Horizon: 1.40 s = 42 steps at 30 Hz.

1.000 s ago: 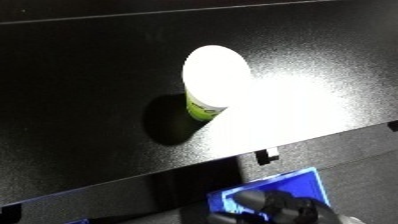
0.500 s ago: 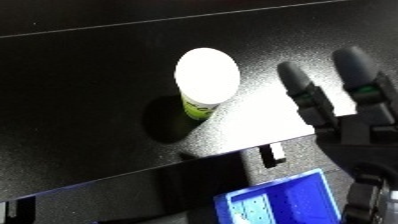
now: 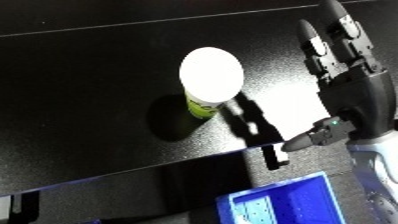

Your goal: Pick up the object and place it into the box

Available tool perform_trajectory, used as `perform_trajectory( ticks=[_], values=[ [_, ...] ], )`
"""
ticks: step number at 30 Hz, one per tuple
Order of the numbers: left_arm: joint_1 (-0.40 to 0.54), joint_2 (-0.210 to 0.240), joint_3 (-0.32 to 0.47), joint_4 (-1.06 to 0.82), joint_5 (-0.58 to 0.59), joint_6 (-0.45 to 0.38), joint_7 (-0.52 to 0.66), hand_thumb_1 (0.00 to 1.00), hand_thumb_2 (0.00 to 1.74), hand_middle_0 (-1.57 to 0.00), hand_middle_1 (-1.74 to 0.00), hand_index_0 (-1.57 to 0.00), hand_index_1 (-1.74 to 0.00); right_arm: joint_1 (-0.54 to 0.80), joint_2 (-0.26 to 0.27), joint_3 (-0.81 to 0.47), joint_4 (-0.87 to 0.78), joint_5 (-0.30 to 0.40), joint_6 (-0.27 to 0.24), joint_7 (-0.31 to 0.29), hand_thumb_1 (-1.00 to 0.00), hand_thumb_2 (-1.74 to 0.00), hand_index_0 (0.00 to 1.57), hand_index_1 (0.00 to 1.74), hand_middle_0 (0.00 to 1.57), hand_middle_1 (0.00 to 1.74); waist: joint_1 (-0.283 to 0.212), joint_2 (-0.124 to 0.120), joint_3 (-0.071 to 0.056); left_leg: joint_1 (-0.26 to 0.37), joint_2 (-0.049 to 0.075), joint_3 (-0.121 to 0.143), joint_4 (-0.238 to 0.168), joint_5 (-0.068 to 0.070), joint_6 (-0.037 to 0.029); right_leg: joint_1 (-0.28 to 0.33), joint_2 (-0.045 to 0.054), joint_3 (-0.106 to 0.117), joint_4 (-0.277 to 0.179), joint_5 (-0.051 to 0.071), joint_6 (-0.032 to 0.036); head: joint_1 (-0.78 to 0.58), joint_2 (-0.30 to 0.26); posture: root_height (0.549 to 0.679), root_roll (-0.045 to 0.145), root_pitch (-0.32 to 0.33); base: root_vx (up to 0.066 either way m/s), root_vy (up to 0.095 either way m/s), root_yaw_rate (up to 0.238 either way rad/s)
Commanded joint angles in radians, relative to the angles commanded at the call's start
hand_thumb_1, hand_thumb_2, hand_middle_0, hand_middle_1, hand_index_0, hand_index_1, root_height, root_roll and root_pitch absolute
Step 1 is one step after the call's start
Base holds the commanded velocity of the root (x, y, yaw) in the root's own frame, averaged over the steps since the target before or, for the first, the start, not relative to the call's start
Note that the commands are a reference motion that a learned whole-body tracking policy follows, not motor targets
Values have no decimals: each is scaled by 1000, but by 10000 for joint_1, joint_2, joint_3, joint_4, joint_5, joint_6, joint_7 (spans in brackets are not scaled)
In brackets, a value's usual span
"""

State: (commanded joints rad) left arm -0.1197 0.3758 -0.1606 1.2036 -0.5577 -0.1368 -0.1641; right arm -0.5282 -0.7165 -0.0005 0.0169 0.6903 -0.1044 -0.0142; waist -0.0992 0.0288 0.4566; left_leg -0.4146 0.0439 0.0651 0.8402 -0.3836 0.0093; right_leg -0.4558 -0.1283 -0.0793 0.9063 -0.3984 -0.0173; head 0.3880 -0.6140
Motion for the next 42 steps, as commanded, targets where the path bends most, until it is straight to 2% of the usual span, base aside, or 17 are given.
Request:
perform_trajectory(
  ticks=[3,6,13,24,33,40,42],
  values=[
    [-56,-5,-56,15,70,50,19,0,0,0,0,0,0,-443,-121,437,448,-175,524,-426,0,0,0,0,0,0,103,31,15,1,-39,-40,-24,22,2,5,-29,-13,8,-21,-34,137,42,622,76,-38,7,1,70],
    [-120,-7,-109,47,135,67,24,0,0,0,0,0,0,-798,-172,802,898,-183,837,-540,0,0,0,0,0,0,199,41,23,-16,-64,-79,-11,23,10,-3,-53,-32,31,-39,-63,342,43,621,76,-39,4,-6,72],
    [-286,-15,-297,-46,258,254,92,0,0,0,0,0,0,-1720,-103,1608,1784,-31,1462,-448,0,0,0,0,0,0,415,89,58,-96,-119,-172,65,26,33,-81,-112,-68,147,-61,-105,863,109,620,76,-40,2,-6,72],
    [-431,-104,-522,-179,308,498,172,0,0,0,0,0,0,-2823,264,2531,2289,142,2035,-353,0,0,0,0,0,0,652,184,64,-138,-187,-239,39,84,27,-153,-158,-42,228,-83,-143,1540,250,618,78,-39,3,8,58],
    [-484,-147,-604,-288,301,661,210,0,0,0,0,0,0,-3167,539,2843,2100,223,2303,-356,-450,-783,706,783,706,783,724,248,68,-157,-239,-248,-49,155,-2,-215,-153,0,215,-69,-146,1719,429,618,79,-35,-7,9,45],
    [-522,-168,-632,-305,329,663,245,0,0,0,0,0,0,-3072,600,2846,2104,396,2357,-461,-800,-1392,1256,1392,1256,1392,725,232,56,-161,-213,-241,-103,189,-26,-239,-158,-2,166,-31,-127,1824,582,619,79,-31,-16,-11,23],
    [-516,-157,-630,-325,326,665,253,0,0,0,0,0,0,-3022,555,2812,2137,439,2317,-445,-800,-1392,1256,1392,1256,1392,717,231,55,-160,-207,-240,-124,197,-28,-247,-151,-2,153,-19,-119,1878,648,619,79,-30,-22,-16,-5]
  ],
)
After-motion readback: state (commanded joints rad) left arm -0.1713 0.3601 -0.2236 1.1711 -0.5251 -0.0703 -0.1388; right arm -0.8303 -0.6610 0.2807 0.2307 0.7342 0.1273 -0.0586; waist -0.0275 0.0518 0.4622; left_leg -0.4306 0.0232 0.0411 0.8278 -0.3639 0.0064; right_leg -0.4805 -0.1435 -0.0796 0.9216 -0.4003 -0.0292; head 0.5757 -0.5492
